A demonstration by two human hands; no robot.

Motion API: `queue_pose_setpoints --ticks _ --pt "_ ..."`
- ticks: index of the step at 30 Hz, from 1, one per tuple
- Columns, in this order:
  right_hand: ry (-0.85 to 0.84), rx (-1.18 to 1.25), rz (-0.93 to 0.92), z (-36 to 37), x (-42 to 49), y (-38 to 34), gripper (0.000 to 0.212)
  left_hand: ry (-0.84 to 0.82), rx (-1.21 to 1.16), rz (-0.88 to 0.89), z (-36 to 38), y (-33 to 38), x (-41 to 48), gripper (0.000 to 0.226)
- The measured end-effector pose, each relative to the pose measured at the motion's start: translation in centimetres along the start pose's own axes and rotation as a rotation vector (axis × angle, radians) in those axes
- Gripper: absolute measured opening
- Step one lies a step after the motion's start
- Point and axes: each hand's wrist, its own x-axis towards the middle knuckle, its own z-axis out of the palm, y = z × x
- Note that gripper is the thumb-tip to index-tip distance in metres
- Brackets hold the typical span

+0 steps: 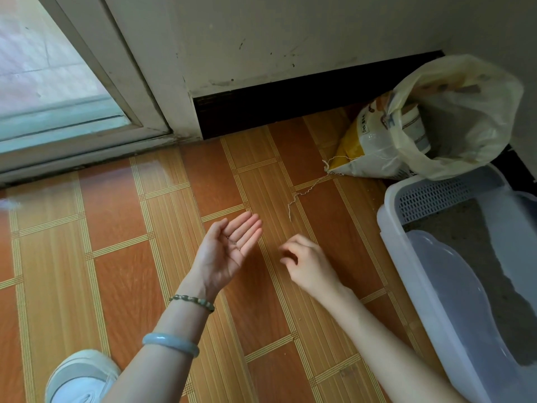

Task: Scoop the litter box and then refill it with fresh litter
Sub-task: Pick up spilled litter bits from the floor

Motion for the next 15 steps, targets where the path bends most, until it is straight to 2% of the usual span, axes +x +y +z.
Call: queue_pose_setpoints --ticks 6,11,15 --pt "0.041 -0.076 -0.083 0.8 0.3 0.3 0.009 0.007 -0.016 -0.004 -0.6 -0.1 0.0 0.051" --pt "0.085 -0.170 -0.180 1.3 -0.2 0.4 0.014 0.014 -0.009 -0.005 -0.8 -0.3 -0.1 0.052" --pt "0.084 -0.276 -0.156 1.9 -0.4 0.4 0.020 0.022 0.017 -0.008 -0.8 -0.8 0.0 0.053"
